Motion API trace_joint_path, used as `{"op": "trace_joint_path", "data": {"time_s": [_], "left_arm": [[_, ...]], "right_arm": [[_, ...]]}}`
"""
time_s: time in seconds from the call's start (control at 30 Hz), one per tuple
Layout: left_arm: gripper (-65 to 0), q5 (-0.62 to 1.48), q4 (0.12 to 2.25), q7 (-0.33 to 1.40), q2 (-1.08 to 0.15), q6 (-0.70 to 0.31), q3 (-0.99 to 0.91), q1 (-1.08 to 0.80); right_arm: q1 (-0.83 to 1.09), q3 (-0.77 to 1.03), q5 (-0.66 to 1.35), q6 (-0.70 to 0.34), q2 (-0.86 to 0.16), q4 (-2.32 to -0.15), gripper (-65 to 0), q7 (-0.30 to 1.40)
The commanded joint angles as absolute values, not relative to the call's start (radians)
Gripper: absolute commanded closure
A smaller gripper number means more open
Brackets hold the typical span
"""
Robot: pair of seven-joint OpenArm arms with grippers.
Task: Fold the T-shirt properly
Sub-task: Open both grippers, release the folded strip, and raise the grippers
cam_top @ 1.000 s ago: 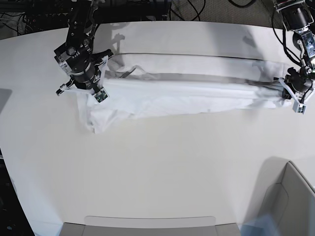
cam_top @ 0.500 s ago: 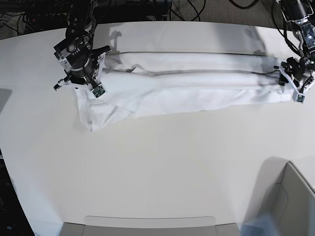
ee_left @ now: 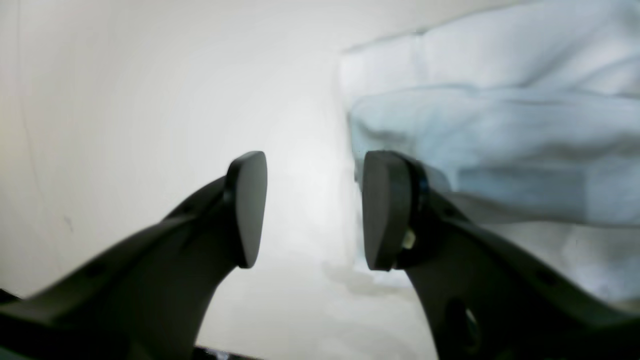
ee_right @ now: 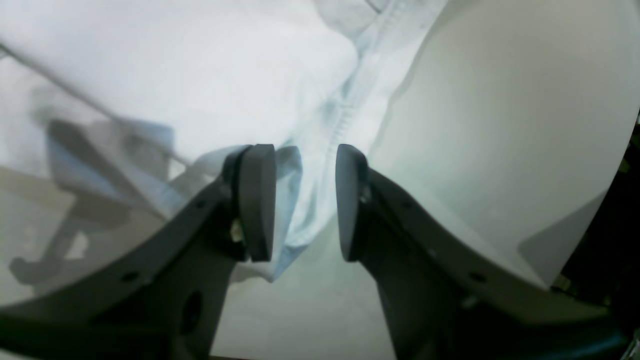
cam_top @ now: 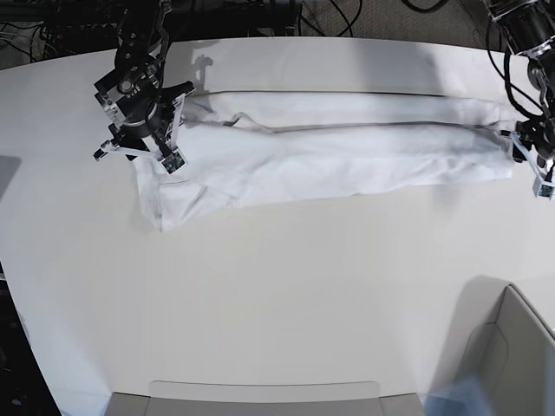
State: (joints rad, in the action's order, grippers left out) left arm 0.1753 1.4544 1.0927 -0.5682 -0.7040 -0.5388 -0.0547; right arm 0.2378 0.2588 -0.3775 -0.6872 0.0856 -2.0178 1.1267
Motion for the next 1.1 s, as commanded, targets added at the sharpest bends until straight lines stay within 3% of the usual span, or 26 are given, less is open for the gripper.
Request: {"op": "trace_joint_path", "data": {"time_s": [0.0,0.17,0.43,0.63,1.07], "left_arm": [[-30.9,0.166,1.468,1.096,-0.598,-0.698,-0.549,-0.044],[-30.9,0.163,1.455,1.098,-0.595,-0.698,-0.555,0.031],[-32.1,0.163,1.247,1.099,-0.595,-0.698,-0.556,0.105],[-40.2,0.163,1.119,1.102,-0.595,-0.698,-0.584,0.105],[-41.0,0.226,0.964,1.063,-0.587,-0.698,-0.467,0.044]], "right_arm": [[0.229,0.257,-0.378,-0.698,0.084,-2.032,-20.9,1.121],[0.214,0.257,-0.378,-0.698,0.082,-2.028,-20.9,1.121],[0.214,0.257,-0.378,-0.698,0.067,-2.028,-20.9,1.121],[0.217,0.259,-0.383,-0.698,0.067,-2.028,-20.9,1.121],[0.216,0.257,-0.384,-0.698,0.065,-2.028,-20.7,1.121]]}}
